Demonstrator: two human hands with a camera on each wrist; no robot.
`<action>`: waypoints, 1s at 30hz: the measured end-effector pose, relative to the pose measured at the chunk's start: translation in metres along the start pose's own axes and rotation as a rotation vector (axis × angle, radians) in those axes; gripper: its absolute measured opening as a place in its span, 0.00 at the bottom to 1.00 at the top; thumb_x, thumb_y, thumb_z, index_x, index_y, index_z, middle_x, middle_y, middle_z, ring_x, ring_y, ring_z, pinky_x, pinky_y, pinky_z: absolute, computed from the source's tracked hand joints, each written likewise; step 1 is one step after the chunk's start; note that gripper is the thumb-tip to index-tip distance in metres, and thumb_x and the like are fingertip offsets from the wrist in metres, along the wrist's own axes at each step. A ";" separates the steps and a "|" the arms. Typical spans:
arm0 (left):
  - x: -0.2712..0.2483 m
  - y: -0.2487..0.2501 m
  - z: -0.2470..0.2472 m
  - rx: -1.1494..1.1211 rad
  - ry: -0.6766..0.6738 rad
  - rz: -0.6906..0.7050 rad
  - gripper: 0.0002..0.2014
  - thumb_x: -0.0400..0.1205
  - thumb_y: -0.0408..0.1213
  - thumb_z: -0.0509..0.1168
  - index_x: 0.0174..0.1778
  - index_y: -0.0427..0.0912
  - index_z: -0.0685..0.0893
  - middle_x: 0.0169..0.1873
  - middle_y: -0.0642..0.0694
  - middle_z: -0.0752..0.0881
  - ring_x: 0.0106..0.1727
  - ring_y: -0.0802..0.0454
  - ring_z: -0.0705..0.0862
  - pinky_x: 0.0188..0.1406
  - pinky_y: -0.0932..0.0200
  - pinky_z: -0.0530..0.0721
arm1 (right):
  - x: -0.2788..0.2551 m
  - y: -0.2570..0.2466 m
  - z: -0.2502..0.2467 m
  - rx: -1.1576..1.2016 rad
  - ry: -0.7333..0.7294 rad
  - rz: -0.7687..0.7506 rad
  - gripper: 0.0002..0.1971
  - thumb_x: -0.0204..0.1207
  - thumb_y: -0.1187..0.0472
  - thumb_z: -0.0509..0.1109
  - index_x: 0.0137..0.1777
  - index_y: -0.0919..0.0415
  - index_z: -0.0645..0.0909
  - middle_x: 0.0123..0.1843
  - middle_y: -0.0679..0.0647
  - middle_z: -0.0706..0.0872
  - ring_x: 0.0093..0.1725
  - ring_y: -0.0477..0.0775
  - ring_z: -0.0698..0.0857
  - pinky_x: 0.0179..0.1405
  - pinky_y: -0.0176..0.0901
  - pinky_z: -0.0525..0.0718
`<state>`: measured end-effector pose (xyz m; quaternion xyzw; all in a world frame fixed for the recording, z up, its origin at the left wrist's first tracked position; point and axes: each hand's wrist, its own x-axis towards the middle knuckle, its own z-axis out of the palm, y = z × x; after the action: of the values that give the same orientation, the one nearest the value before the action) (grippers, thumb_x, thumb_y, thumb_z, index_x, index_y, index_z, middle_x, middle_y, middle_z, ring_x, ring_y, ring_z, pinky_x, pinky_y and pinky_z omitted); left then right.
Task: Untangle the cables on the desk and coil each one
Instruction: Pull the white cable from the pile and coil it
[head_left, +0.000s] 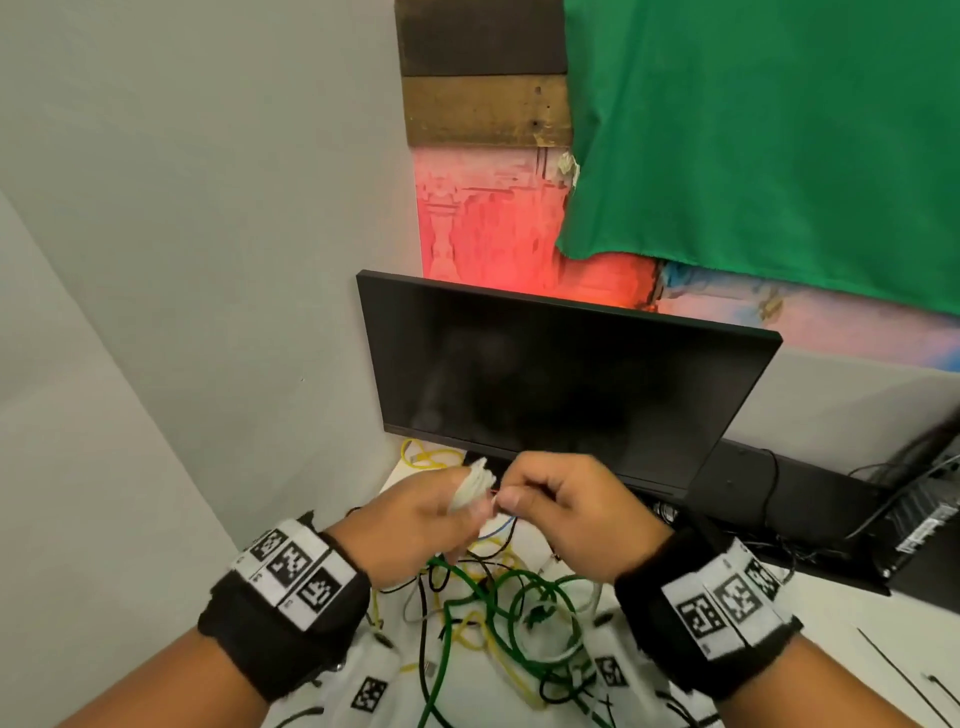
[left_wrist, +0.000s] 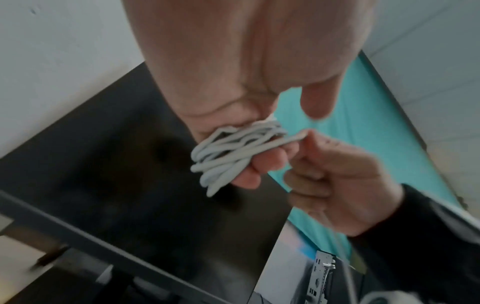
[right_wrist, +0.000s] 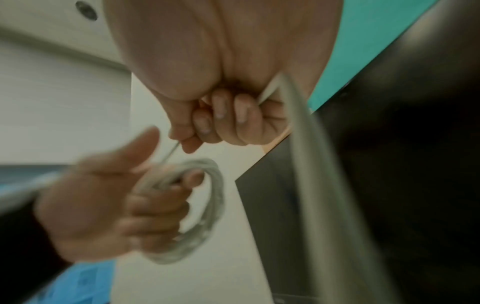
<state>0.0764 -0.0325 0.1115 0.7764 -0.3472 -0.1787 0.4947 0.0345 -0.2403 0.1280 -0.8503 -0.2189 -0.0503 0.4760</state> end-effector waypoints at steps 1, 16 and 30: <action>0.002 0.004 0.002 0.059 -0.055 -0.022 0.17 0.80 0.55 0.63 0.46 0.42 0.80 0.28 0.51 0.81 0.31 0.55 0.80 0.36 0.59 0.81 | 0.003 0.005 -0.002 -0.020 0.027 0.010 0.08 0.81 0.58 0.70 0.39 0.51 0.84 0.35 0.43 0.86 0.36 0.44 0.84 0.39 0.43 0.84; 0.018 0.022 0.025 -0.775 0.007 -0.173 0.17 0.86 0.45 0.61 0.37 0.37 0.81 0.16 0.47 0.70 0.16 0.53 0.70 0.25 0.59 0.76 | 0.004 0.016 0.026 0.120 0.340 0.024 0.24 0.87 0.47 0.57 0.35 0.63 0.79 0.29 0.49 0.83 0.29 0.47 0.80 0.33 0.41 0.78; 0.016 0.026 -0.033 -1.102 0.235 0.114 0.14 0.84 0.46 0.58 0.41 0.40 0.82 0.18 0.53 0.73 0.20 0.57 0.74 0.27 0.61 0.81 | 0.000 0.074 -0.013 -0.026 0.231 0.386 0.10 0.83 0.53 0.69 0.39 0.52 0.84 0.27 0.43 0.78 0.26 0.38 0.75 0.29 0.35 0.73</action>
<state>0.0991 -0.0293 0.1504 0.3982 -0.1865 -0.2187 0.8711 0.0670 -0.2843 0.0766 -0.8710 0.0045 -0.0582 0.4879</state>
